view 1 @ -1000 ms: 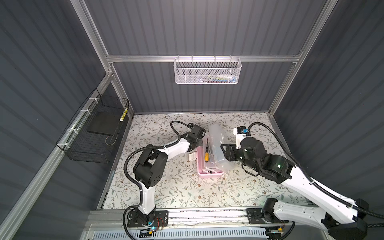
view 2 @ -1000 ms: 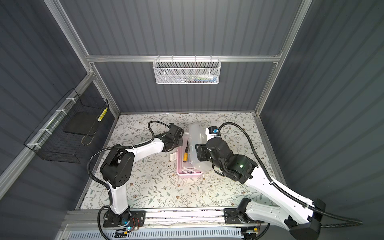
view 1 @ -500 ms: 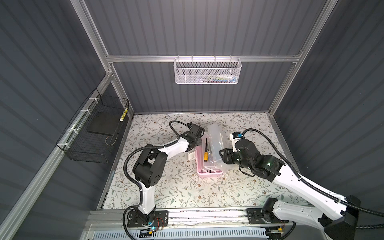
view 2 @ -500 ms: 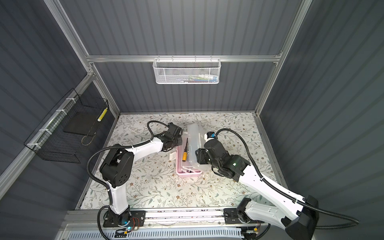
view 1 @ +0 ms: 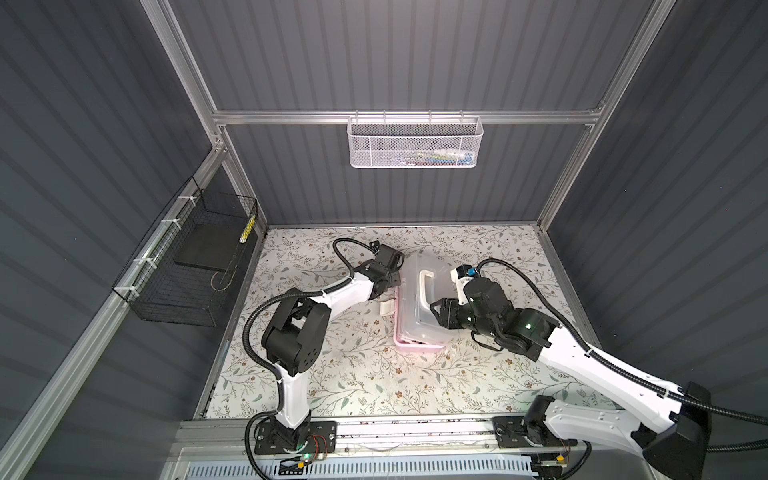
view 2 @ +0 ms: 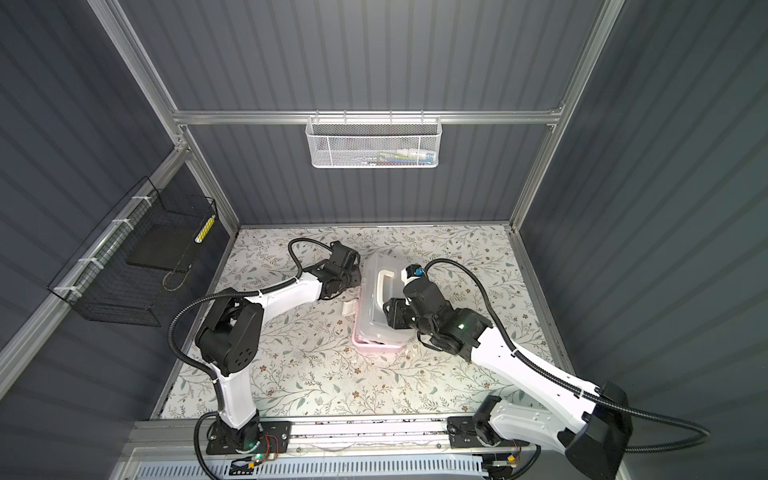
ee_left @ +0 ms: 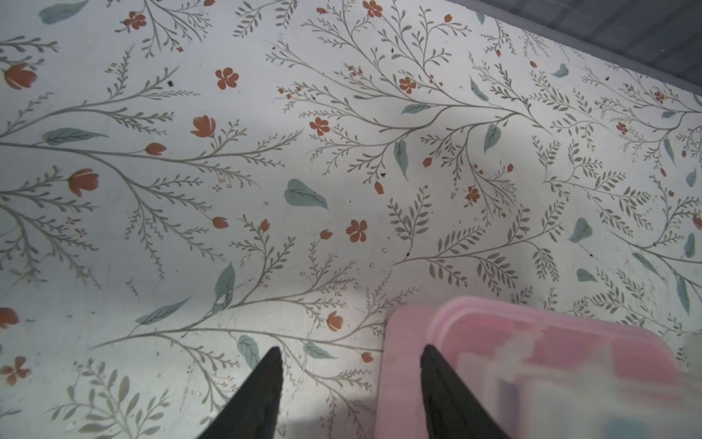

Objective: Pack the tool kit
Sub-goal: 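Swing the clear lid up and over onto the pink box with the right gripper, then move the left gripper to the white latch on the box side nearest it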

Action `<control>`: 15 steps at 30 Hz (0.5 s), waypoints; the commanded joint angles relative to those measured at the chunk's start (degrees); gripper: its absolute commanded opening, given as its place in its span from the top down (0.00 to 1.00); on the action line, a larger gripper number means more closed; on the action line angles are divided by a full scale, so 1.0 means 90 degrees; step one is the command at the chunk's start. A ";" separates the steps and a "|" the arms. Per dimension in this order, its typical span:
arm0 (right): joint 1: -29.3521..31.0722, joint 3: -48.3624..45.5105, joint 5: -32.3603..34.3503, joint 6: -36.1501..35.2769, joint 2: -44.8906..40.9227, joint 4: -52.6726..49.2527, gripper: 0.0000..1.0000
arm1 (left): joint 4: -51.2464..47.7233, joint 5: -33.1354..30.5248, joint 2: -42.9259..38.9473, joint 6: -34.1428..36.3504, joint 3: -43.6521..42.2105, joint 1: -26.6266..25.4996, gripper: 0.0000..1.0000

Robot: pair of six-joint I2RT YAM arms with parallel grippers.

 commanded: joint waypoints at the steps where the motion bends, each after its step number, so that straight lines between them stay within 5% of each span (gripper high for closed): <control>1: -0.0011 0.0017 -0.0065 0.0014 0.0039 0.0066 0.49 | -0.0200 -0.0163 -0.0362 0.0138 0.0185 0.0009 0.40; 7: -0.0006 0.0130 -0.0036 -0.0030 0.0268 0.0010 0.49 | -0.0580 -0.0386 -0.0853 0.0145 -0.0156 0.0471 0.38; 15: 0.0019 0.0211 -0.0227 -0.0024 0.0517 0.0028 0.49 | 0.0511 0.0978 -0.2360 0.0462 -0.1942 0.1181 0.35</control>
